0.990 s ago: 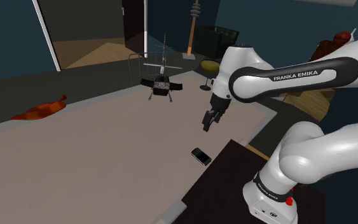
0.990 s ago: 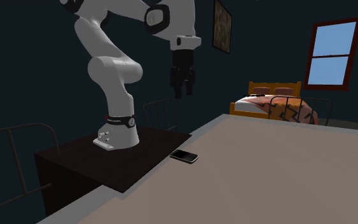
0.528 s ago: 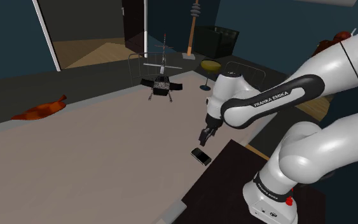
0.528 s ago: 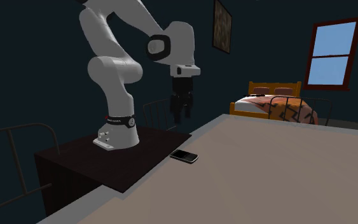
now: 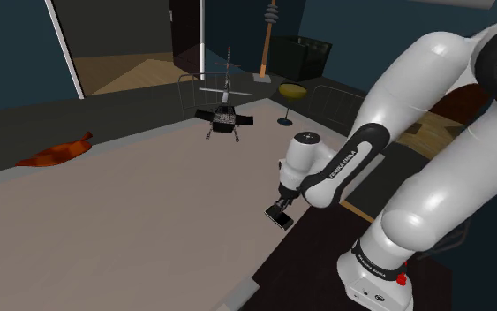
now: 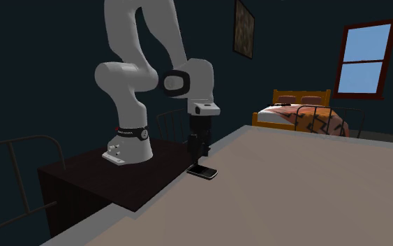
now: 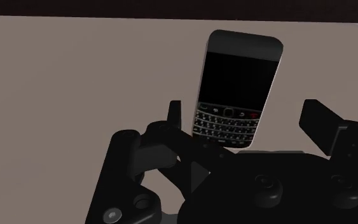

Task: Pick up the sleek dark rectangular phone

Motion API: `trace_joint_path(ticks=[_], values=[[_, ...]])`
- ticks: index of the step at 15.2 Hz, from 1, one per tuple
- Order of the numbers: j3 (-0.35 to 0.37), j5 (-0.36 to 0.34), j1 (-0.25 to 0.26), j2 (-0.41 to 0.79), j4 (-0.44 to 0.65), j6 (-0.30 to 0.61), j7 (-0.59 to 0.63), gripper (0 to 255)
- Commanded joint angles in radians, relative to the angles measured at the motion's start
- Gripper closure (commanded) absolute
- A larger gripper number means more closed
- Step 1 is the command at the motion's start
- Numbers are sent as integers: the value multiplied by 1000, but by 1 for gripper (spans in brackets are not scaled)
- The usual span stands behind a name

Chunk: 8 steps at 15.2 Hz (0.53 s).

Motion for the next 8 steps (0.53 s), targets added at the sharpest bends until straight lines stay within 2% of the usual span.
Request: trace_joint_path(ticks=[1, 3, 5, 6, 7, 8], values=[[26, -84, -53, 61, 2, 61, 55, 0], [49, -221, -116, 118, 15, 101, 152, 0], [35, -439, -162, 180, 41, 130, 311, 0], [1, -554, -157, 211, 58, 141, 397, 0], [-27, -614, -142, 229, 68, 147, 444, 0], [-38, -609, -129, 228, 67, 147, 440, 0]])
